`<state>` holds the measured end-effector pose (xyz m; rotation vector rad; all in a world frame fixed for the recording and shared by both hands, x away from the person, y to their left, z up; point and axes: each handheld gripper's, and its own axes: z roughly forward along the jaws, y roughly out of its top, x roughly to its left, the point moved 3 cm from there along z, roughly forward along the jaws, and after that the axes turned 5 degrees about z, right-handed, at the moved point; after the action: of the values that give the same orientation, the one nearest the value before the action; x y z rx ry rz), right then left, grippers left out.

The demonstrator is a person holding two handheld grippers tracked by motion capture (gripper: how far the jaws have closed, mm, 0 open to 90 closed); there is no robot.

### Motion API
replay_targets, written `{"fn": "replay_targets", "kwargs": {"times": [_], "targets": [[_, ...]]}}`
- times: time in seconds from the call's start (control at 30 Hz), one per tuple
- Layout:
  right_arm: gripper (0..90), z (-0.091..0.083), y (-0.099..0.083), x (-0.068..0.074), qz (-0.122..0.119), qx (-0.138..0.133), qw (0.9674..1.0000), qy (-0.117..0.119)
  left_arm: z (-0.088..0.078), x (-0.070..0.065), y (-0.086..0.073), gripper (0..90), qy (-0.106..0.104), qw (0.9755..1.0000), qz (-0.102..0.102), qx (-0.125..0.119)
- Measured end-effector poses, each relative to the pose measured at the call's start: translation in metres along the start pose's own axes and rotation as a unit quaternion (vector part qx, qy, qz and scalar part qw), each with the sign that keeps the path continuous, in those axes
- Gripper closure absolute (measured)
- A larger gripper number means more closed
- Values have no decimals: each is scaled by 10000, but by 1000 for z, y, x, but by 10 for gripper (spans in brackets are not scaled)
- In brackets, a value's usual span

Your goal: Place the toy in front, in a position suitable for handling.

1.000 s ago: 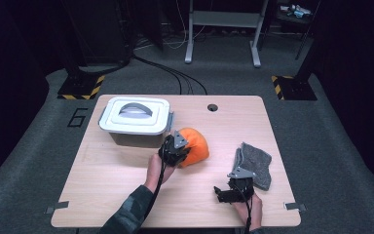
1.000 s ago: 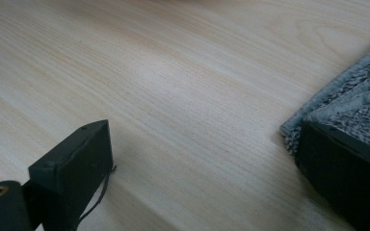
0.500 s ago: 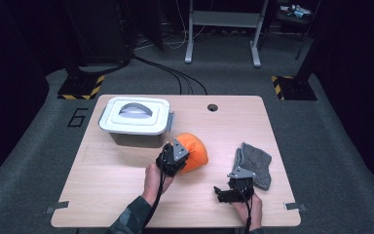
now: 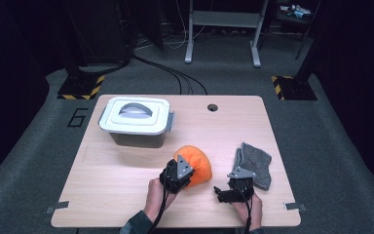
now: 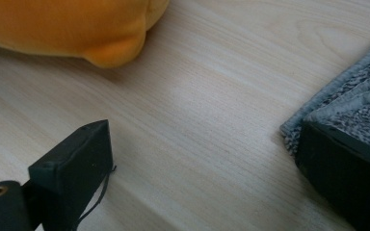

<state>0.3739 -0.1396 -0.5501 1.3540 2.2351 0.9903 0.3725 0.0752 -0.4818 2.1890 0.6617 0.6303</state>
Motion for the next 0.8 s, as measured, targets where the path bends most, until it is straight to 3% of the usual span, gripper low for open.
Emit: {"fn": "replay_targets", "kwargs": {"times": [0.13,0.17,0.23,0.27,0.33,0.37,0.4,0.47,0.53,0.57,0.63,0.8], "targets": [[52,0,0,0,4,-2,10000,0,-7,3,1,525,-202,9997,121,-98],[52,0,0,0,1,0,10000,1,-11,7,2,493,-313,9992,88,-225],[52,0,0,0,-1,0,10000,0,-18,18,4,440,-250,9991,-17,-334],[52,0,0,0,3,-1,10000,2,-22,27,5,422,-369,9985,-92,-404],[52,0,0,0,-9,0,10000,-10,-24,38,6,392,-321,9987,-153,-367],[52,0,0,0,11,3,10000,2,-23,46,6,373,-442,9979,-233,-401],[52,0,0,0,1,0,10000,2,-22,54,6,371,-415,9980,-271,-382],[52,0,0,0,14,4,10000,2,-18,65,6,350,-598,9970,-369,-333],[52,0,0,0,14,5,10000,2,-12,72,6,338,-622,9970,-404,-198],[52,0,0,0,5,3,10000,2,-9,74,6,331,-748,9964,-369,-157],[52,0,0,0,13,6,10000,2,0,75,5,329,-793,9964,-301,0],[52,0,0,0,7,5,10000,2,19,78,2,309,-1136,9927,-394,123]]}}
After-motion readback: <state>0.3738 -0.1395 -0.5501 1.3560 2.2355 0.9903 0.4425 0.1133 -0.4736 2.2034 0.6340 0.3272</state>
